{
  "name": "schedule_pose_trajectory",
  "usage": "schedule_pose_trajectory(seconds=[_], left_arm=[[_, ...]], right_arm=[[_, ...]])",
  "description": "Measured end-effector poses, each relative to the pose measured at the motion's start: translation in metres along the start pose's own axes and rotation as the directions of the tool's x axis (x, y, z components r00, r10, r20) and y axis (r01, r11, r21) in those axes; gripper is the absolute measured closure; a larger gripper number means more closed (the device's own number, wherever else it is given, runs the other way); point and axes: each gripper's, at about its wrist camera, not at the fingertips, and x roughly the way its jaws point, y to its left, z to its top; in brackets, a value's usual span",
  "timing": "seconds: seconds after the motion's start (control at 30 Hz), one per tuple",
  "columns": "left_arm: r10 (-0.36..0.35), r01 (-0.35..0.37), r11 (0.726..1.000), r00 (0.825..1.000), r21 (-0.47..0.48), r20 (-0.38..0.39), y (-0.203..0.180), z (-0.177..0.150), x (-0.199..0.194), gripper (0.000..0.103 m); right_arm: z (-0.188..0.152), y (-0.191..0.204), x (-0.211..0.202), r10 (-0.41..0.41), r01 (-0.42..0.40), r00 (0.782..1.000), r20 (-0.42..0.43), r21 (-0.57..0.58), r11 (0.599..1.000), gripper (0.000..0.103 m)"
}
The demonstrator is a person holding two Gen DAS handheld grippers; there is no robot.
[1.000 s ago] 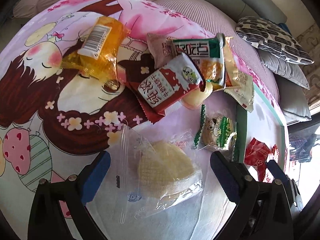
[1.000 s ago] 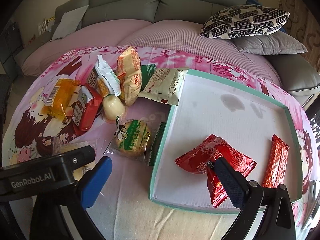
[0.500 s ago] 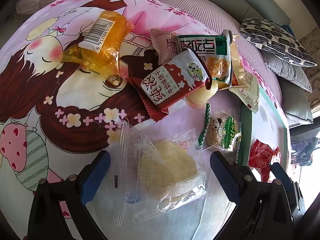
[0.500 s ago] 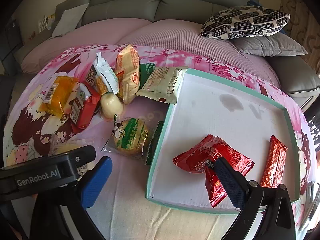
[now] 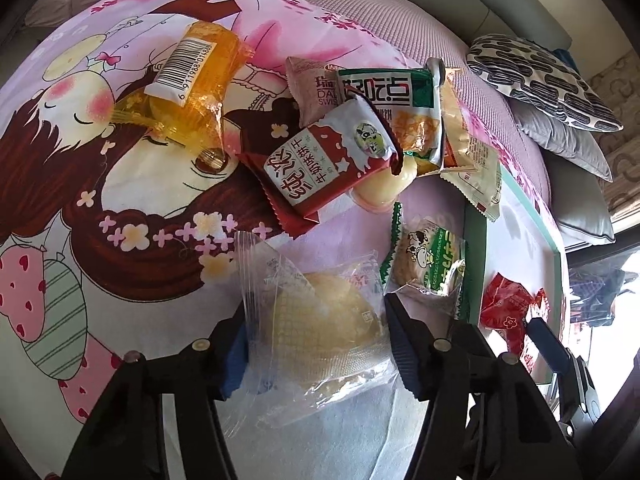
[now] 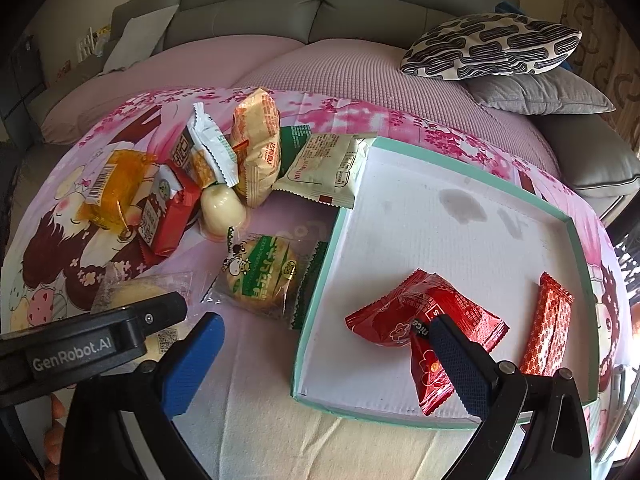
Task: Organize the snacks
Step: 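Grasp the bagged round bun with the left gripper while the right gripper grasps the green-labelled cookie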
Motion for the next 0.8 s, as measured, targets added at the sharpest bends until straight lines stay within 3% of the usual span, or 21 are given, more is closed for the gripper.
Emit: schedule_pose_trajectory(seconds=[0.3,0.47,0.8], left_arm=[[-0.013,0.014,0.999,1.000,-0.040,0.018,0.008,0.005,-0.004,0.041],[0.013,-0.009,0.997,0.998,-0.082,0.054,0.021,0.012,-0.013,0.041],[-0.027,0.036,0.988,0.998,-0.149,0.064,0.035,0.019,-0.018,0.041]], right_arm=[[0.001,0.007,0.000,0.020,-0.019,1.000,0.021,-0.029,0.999,0.000],[0.002,0.016,0.002,0.059,-0.058,0.998,0.030,-0.051,0.997,0.000],[0.005,0.030,0.005,0.139,-0.135,0.989,0.049,-0.079,0.988,0.000]])
